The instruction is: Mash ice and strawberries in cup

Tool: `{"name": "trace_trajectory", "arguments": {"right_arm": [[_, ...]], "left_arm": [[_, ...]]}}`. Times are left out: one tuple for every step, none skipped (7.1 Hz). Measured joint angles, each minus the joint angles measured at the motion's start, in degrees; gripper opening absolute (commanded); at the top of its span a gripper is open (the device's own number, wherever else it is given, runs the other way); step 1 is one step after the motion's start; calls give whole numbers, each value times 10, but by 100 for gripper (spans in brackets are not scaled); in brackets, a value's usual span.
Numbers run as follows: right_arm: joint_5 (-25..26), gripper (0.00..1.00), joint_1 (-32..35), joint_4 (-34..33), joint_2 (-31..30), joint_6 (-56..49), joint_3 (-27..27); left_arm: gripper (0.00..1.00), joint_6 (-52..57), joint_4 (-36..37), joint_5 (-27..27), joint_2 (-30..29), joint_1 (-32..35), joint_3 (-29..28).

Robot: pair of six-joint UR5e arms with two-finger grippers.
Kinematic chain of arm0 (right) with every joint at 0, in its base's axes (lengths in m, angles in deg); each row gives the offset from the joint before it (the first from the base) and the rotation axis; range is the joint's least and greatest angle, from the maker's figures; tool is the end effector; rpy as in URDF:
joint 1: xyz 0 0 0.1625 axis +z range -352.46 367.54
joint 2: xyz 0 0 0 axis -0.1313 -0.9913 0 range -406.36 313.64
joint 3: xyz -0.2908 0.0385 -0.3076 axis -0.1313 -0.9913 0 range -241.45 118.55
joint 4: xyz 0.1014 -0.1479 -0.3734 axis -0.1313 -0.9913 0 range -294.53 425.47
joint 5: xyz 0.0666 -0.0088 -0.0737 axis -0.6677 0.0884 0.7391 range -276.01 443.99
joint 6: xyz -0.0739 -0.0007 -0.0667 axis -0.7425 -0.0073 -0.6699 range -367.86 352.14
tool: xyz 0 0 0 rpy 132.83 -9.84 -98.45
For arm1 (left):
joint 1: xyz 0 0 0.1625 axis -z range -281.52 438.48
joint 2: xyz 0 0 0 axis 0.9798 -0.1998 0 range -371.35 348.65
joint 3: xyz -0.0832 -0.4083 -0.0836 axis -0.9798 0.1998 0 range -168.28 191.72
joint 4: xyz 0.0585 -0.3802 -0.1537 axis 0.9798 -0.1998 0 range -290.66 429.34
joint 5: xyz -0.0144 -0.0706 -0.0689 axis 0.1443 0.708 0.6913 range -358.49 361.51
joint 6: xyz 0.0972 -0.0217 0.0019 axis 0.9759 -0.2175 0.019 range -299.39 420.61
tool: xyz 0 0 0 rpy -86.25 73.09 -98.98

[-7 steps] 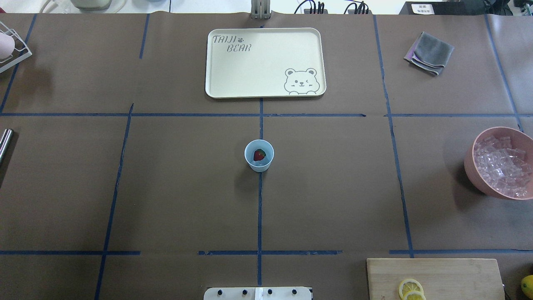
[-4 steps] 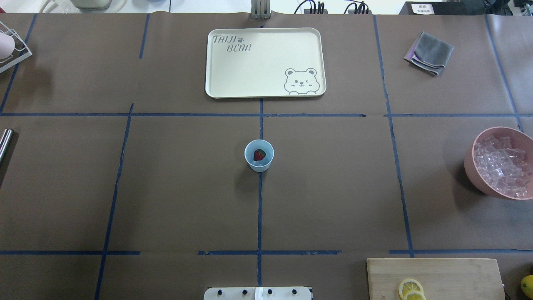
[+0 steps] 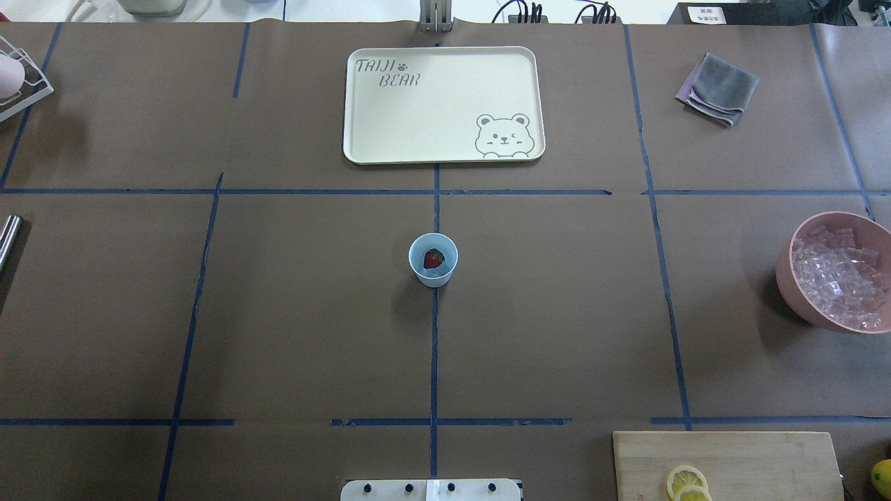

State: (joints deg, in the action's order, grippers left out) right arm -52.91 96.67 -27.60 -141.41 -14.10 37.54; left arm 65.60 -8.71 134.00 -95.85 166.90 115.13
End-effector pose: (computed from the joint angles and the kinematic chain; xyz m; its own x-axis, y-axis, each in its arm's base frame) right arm 0.0536 -0.4555 0.6254 0.6772 -0.1300 0.7242 0.0895 0.9915 0.0944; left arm -0.0539 -0.4437 0.6119 0.7332 0.0593 -0.6774 -0.0913 0.9958 -0.0117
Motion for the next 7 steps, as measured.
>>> {"name": "trace_trajectory", "arguments": {"right_arm": [[-1, 99, 0, 0, 0, 2, -3], [-2, 99, 0, 1, 0, 4, -5], [-1, 99, 0, 1, 0, 5, -6], [-1, 99, 0, 1, 1, 6, -6], [-2, 99, -2, 0, 1, 8, -6], [-1, 99, -5, 0, 2, 9, -7], [-1, 99, -7, 1, 3, 10, -8]], "left_arm": [[100, 2, 0, 0, -3, 0, 0], [100, 4, -1, 2, -5, 0, 0], [100, 5, -1, 2, -9, 0, 0], [100, 5, -1, 2, -14, 0, 3], [100, 5, -2, 3, -16, 0, 4], [100, 5, -2, 4, -18, -1, 2], [100, 5, -2, 5, -19, -1, 1]]}}
